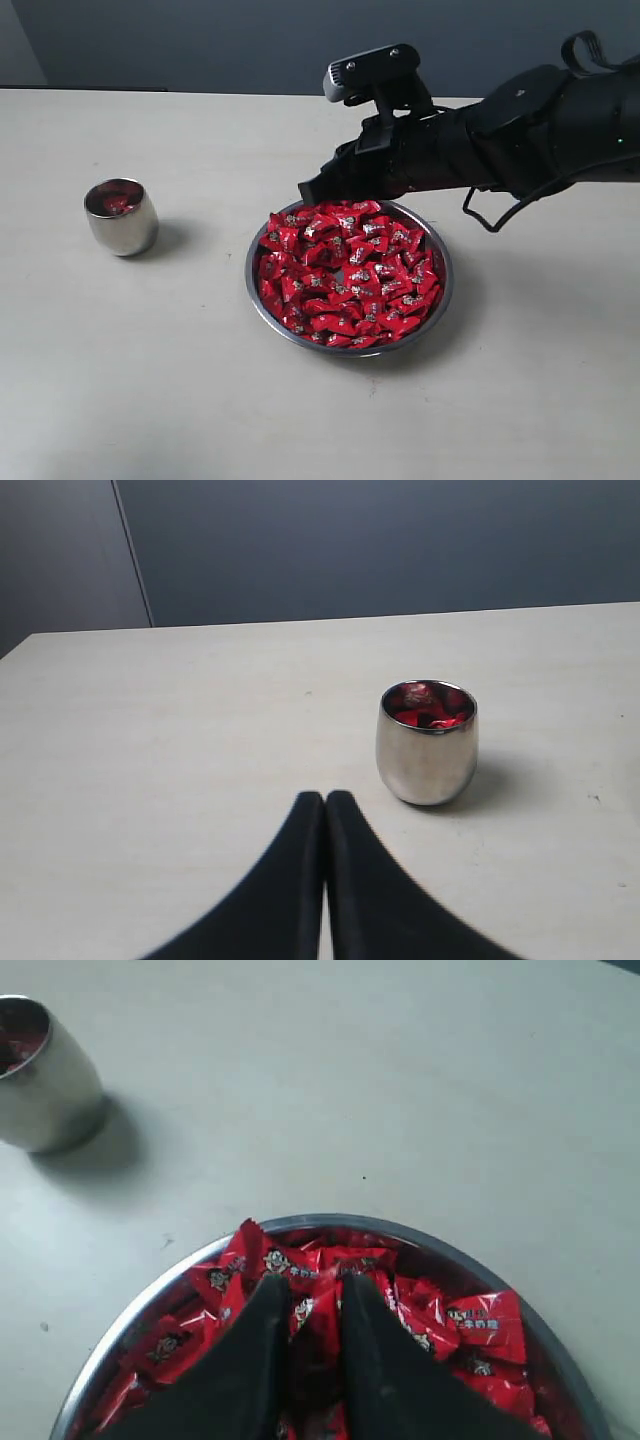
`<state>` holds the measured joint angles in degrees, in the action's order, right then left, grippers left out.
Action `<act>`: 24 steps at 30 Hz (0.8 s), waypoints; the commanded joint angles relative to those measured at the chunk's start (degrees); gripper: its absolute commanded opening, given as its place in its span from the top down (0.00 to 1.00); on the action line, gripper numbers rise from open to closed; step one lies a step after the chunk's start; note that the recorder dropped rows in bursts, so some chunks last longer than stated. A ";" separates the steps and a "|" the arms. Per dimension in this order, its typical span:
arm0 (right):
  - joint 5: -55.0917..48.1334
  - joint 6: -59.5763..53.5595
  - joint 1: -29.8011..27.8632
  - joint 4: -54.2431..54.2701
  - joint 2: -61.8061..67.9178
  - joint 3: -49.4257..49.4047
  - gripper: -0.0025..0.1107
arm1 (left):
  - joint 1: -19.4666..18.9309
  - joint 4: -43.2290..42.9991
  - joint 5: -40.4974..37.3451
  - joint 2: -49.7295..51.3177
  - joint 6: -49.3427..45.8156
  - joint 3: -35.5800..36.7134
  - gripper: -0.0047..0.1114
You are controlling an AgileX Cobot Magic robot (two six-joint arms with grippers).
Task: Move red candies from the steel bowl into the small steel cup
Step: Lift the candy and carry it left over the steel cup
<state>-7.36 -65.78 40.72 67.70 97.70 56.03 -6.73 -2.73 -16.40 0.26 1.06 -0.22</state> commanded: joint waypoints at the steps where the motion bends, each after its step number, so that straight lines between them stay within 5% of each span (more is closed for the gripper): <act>1: 1.50 0.04 0.01 -0.56 -2.53 0.14 0.98 | -0.03 0.12 0.09 -0.26 0.07 0.22 0.96; 24: 1.99 -1.71 0.01 -2.45 -0.59 -0.14 0.98 | -0.03 0.12 0.09 -0.26 0.07 0.22 0.96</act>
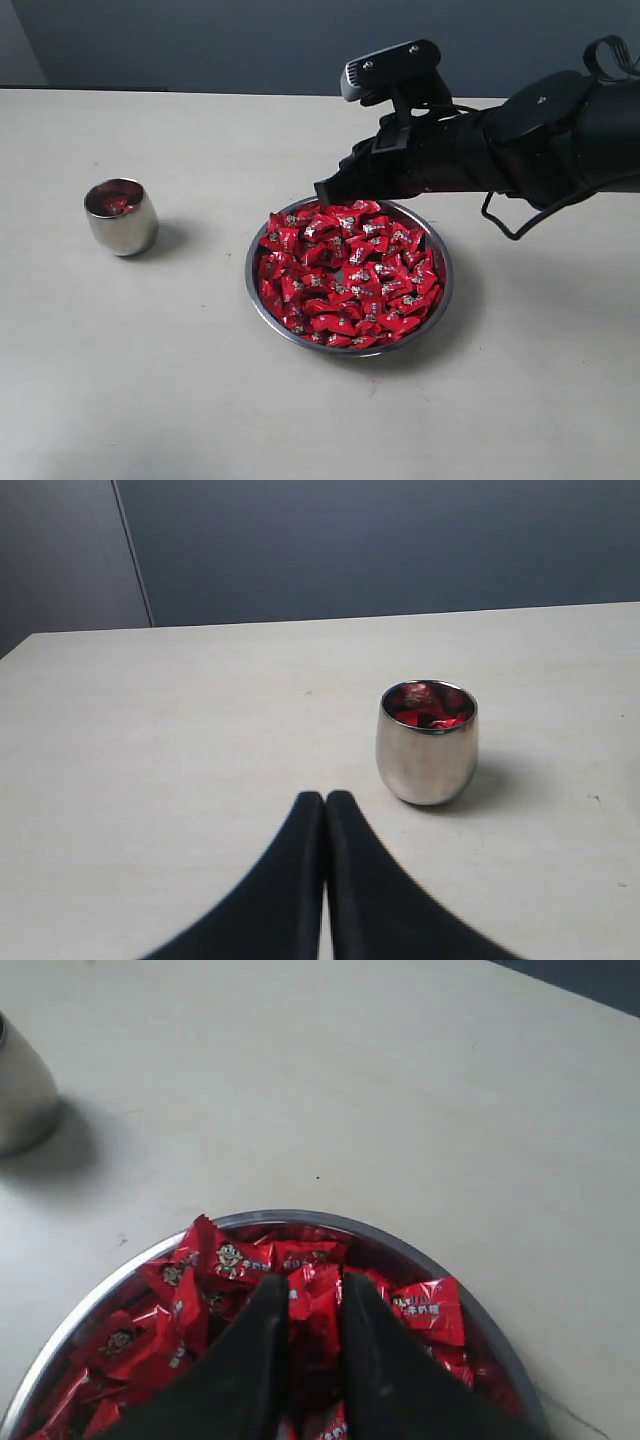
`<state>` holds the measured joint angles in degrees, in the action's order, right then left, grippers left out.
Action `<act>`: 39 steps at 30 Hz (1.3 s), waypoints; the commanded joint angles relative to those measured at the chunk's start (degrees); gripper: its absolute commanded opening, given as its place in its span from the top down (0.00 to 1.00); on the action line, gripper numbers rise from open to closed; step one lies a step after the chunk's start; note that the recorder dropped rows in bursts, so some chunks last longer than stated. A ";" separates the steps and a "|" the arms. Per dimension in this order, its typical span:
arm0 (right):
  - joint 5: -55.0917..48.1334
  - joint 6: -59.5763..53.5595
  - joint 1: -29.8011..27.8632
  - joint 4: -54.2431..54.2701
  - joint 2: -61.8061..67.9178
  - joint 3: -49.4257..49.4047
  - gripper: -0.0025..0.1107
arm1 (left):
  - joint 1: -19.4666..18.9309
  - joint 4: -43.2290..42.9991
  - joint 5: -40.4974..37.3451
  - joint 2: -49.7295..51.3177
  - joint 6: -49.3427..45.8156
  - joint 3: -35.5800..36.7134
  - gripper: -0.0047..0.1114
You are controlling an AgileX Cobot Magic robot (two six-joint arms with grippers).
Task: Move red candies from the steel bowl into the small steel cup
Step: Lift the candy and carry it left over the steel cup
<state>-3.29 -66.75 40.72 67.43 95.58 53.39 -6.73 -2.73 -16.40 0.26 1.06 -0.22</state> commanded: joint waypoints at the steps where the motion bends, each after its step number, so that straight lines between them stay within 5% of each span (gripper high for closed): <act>1: -3.08 -0.73 -0.07 -2.33 2.42 3.61 0.98 | -0.03 0.12 0.09 -0.26 0.07 0.22 0.96; 39: -43.35 -0.33 0.94 0.34 43.89 65.89 0.98 | -0.03 0.12 0.09 -0.26 0.07 0.22 0.96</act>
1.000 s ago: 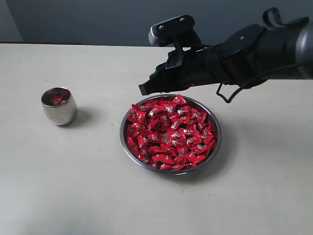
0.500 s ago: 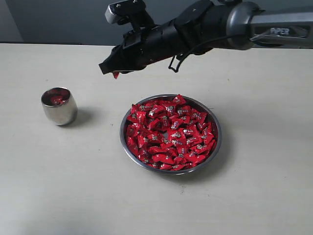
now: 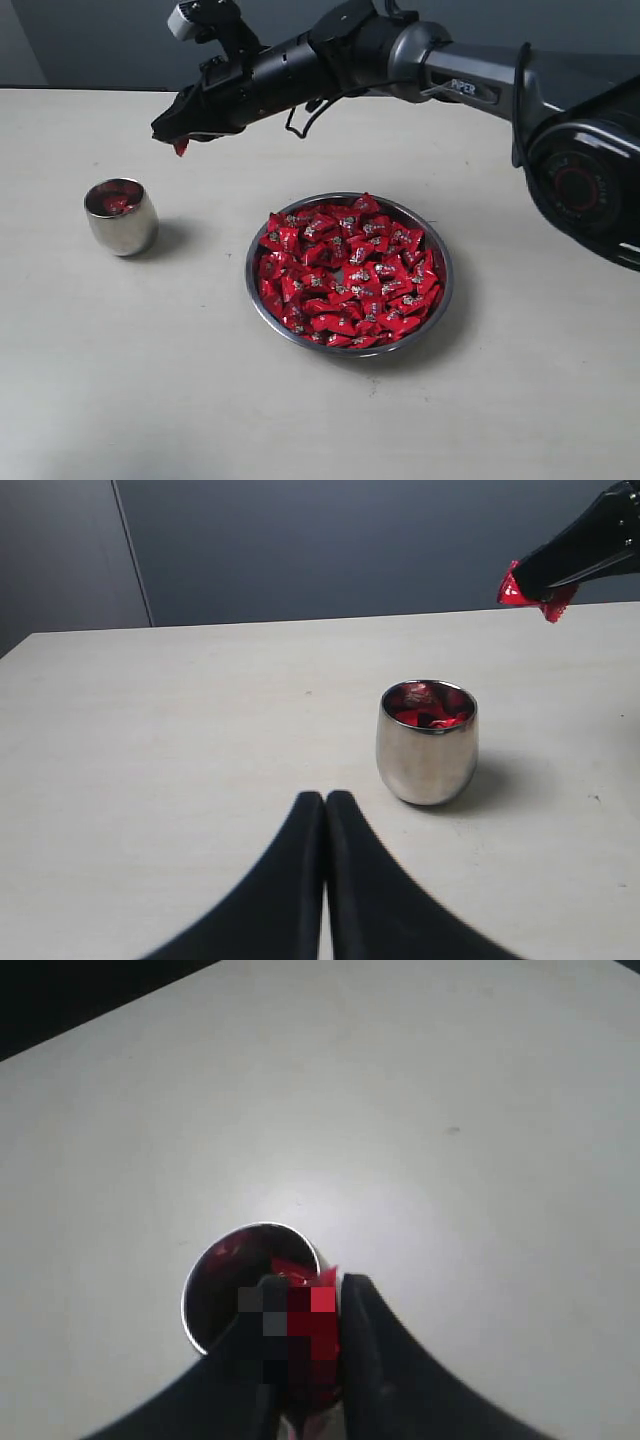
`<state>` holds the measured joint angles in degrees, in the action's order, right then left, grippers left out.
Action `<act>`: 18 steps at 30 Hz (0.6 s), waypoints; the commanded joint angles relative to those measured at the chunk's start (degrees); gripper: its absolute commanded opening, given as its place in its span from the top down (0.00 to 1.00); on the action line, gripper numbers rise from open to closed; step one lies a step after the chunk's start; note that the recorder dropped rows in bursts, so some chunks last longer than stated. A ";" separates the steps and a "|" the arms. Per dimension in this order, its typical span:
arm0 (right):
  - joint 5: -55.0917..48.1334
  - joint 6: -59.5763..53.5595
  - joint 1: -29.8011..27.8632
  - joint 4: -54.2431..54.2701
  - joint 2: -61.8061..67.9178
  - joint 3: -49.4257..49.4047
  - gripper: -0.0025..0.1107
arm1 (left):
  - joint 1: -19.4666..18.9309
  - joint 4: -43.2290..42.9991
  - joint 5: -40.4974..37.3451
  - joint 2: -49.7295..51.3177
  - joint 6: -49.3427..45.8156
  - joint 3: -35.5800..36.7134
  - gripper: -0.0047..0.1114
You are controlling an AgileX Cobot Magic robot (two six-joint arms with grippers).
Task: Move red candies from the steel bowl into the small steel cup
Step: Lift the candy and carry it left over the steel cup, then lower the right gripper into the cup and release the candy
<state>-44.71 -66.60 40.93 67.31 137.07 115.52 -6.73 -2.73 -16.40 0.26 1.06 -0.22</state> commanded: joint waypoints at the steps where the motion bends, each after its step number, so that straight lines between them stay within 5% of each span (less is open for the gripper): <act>1: -1.93 -0.76 0.88 0.46 2.86 4.49 0.98 | -0.03 0.12 0.09 -0.26 0.07 0.22 0.96; 18: -2.34 -3.81 5.10 1.07 8.23 11.06 0.98 | -0.03 0.12 0.09 -0.26 0.07 0.22 0.96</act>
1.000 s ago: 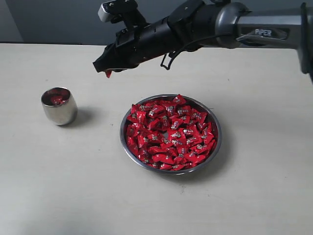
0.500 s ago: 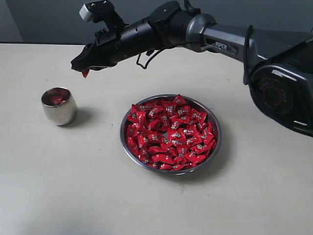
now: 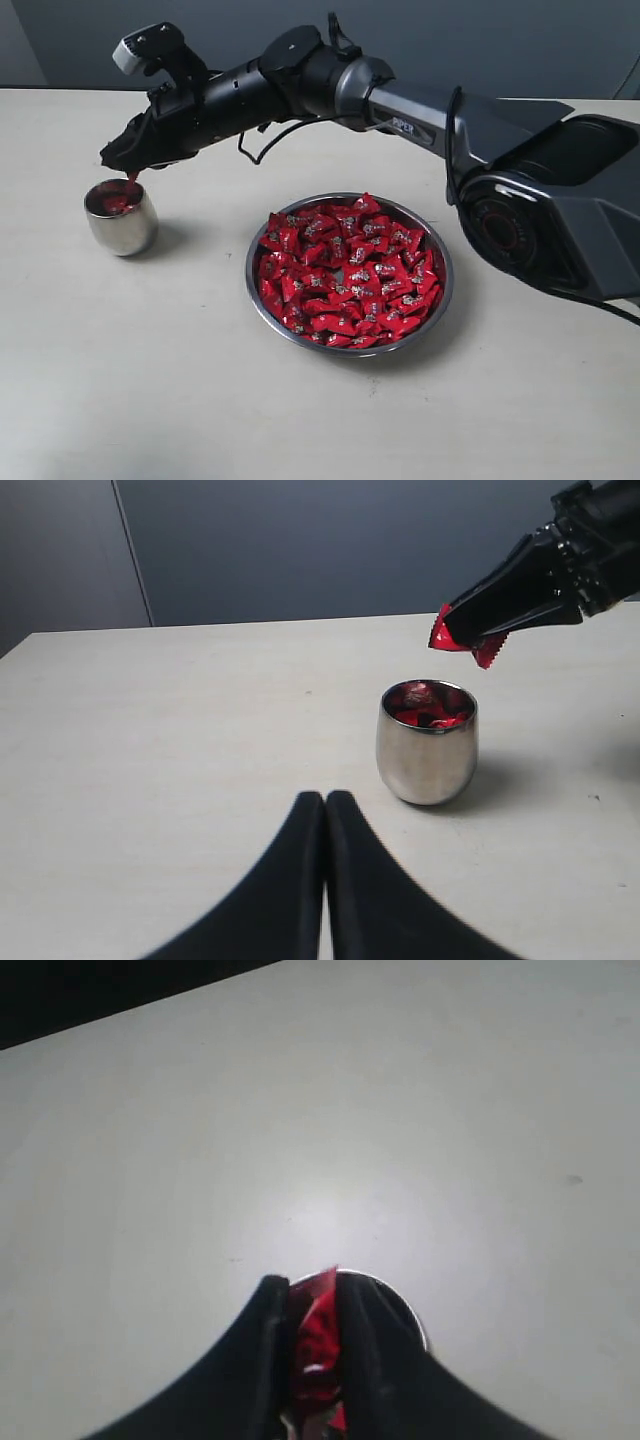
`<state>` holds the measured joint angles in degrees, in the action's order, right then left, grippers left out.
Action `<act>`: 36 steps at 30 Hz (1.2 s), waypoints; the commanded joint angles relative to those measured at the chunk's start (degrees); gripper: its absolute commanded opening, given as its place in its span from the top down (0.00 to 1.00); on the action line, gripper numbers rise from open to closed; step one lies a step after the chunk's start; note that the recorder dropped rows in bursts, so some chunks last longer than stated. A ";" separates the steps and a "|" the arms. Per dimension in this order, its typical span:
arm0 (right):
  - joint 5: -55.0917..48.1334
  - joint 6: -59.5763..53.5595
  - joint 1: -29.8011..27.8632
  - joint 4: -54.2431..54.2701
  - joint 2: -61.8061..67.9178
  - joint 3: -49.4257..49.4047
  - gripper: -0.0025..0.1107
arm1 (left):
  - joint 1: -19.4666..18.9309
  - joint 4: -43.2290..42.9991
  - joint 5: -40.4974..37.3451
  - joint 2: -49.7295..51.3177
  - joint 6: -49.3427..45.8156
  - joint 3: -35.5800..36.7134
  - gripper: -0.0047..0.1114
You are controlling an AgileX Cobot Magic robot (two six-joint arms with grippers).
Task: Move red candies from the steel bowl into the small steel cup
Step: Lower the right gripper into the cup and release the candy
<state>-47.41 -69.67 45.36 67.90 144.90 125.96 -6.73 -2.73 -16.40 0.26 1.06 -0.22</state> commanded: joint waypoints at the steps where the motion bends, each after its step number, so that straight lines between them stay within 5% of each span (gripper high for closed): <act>1: 0.44 -0.84 0.95 0.48 0.51 0.62 0.98 | -0.03 0.12 0.09 -0.26 0.07 0.22 0.96; 36: 8.52 -0.81 3.37 -0.35 3.60 1.07 0.98 | -0.03 0.12 0.09 -0.26 0.07 0.22 0.96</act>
<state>-39.22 -70.46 48.77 67.49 148.54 126.83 -6.73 -2.73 -16.40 0.26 1.06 -0.22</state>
